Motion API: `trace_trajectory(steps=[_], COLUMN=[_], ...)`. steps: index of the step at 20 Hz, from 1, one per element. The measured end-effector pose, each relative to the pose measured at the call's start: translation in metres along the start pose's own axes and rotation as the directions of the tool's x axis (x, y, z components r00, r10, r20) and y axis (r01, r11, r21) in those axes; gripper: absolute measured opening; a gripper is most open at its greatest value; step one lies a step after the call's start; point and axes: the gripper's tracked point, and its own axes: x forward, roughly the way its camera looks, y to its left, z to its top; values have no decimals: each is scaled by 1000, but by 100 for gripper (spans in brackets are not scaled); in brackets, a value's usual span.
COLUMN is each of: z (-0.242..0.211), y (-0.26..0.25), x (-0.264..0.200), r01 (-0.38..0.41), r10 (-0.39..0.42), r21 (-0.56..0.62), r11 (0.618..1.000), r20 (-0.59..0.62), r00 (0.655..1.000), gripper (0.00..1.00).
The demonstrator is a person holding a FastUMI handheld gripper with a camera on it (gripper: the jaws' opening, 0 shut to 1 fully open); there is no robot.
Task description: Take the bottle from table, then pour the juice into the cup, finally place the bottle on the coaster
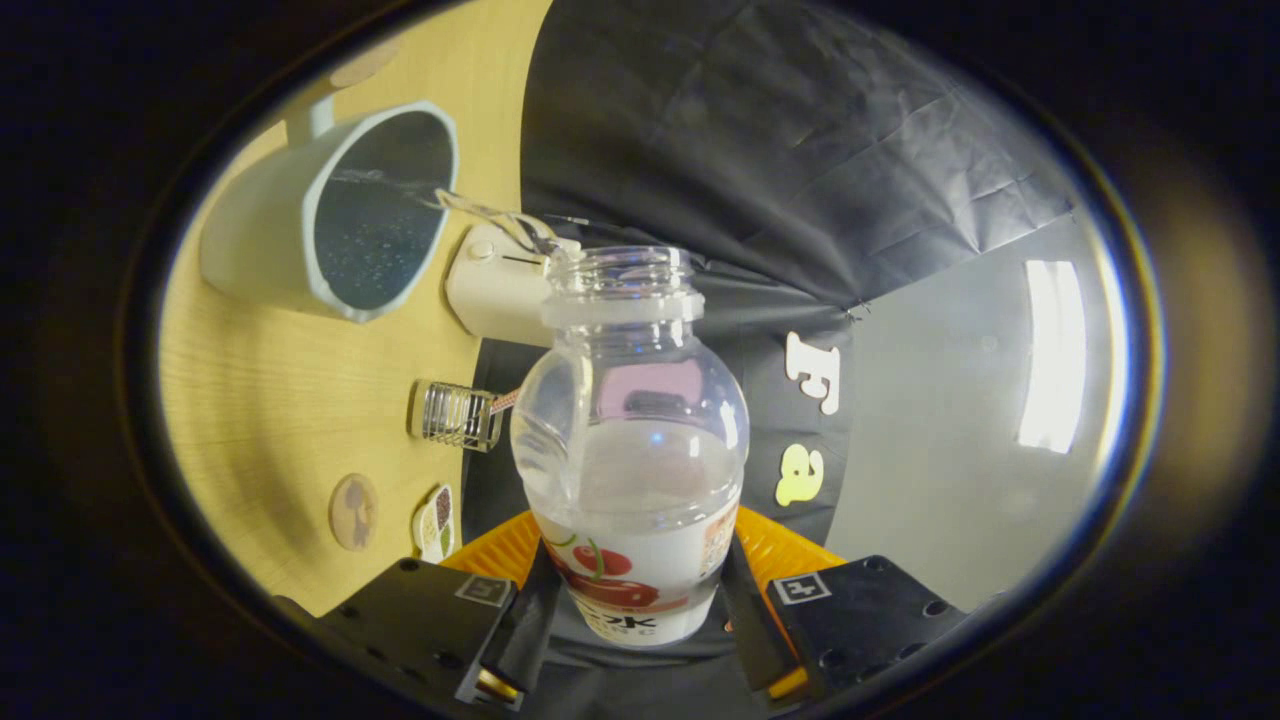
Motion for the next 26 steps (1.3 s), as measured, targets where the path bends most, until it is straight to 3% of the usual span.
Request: trace_trajectory(steps=[26], z=[15], y=[-28], x=[2], r01=[85], r10=[-81], r21=[-73], r11=[994], r20=[52], r00=[995], gripper=[79])
